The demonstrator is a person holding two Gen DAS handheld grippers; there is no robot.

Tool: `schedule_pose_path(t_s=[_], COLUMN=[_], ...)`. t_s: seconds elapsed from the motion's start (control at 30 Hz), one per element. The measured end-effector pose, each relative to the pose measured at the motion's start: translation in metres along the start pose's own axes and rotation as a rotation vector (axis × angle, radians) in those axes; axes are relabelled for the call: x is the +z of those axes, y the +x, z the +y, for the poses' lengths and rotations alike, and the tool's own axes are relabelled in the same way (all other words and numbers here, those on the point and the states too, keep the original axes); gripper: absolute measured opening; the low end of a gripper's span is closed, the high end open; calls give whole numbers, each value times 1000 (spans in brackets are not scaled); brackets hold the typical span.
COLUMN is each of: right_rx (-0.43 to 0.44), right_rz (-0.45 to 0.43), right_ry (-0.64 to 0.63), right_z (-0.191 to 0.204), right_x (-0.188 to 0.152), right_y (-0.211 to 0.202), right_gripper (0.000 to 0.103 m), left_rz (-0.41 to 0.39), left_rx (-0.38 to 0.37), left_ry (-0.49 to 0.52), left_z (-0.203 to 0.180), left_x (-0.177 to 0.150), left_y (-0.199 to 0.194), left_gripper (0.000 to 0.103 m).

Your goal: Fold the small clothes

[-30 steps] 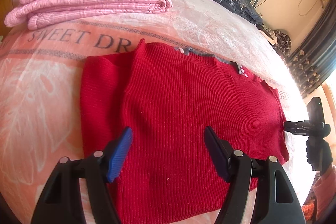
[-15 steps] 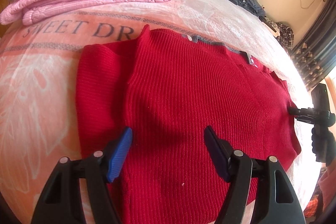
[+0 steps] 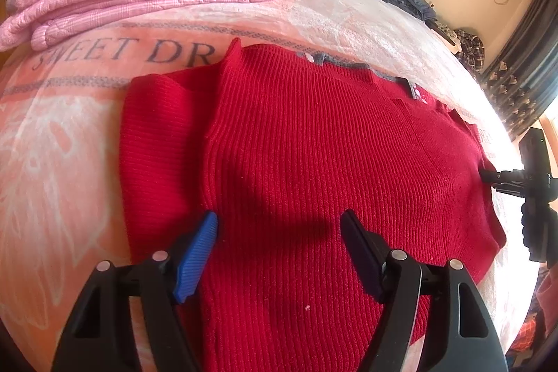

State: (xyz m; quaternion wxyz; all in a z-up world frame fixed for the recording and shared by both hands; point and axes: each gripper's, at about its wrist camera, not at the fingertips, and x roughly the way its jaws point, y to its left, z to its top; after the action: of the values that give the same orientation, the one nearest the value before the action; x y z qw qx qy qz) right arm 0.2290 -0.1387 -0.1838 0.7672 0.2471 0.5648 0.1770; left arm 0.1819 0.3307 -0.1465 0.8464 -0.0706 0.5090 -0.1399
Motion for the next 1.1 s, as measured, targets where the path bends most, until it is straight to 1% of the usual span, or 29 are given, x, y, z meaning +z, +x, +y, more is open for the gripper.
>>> schedule_pose_path(t_s=[0.07,0.13,0.23,0.33,0.43,0.5,0.6,0.67,0.73,0.8,0.87,0.9,0.93,0.97,1.0,1.03,1.07,1.1], right_rx=[-12,-29,-47,-80,-74,-53,-28,-25,-43,-90,-87,-66,-28,12,26,25,24,31], right_rz=[-1,-5,-1,23,46,63,96,130,175,226,277,291,295,293,278,254,233,213], right_ry=[3,-40,-107,-195,-289,-330,-377,-401,-424,-453,-455,-449,-444,-448,-463,-485,-498,-504], right_z=[10,33,80,137,195,231,276,299,313,320,320,320,320,322,324,327,330,330], right_x=[1,4,11,16,18,20,20,15,6,-5,-17,-21,-25,-27,-30,-32,-33,-34], right_y=[-5,-14,-23,-17,-1,14,45,72,100,130,148,151,149,143,133,121,110,96], right_gripper=[20,19,19,18,18,18,18,18,18,19,26,29,32,32,32,36,42,46], left_rz=[6,-22,-59,-57,-38,-35,-37,-47,-57,-62,-65,-64,-63,-63,-64,-67,-70,-72], left_rx=[-22,-40,-69,-122,-184,-217,-249,-262,-273,-281,-285,-291,-299,-306,-311,-314,-317,-320], left_ry=[-11,-22,-36,-55,-61,-65,-59,-57,-66,-78,-93,-104,-115,-126,-131,-135,-138,-144], left_z=[2,7,14,17,19,20,24,30,37,44,50,53,56,58,61,62,64,65], left_x=[3,8,13,12,7,4,0,-2,-2,-1,0,0,1,1,1,2,2,3], left_y=[-7,-21,-36,-39,-36,-36,-37,-40,-42,-42,-41,-41,-40,-40,-40,-41,-42,-42], left_gripper=[73,73,73,73,73,73,73,73,73,73,73,73,73,73,73,73,73,73])
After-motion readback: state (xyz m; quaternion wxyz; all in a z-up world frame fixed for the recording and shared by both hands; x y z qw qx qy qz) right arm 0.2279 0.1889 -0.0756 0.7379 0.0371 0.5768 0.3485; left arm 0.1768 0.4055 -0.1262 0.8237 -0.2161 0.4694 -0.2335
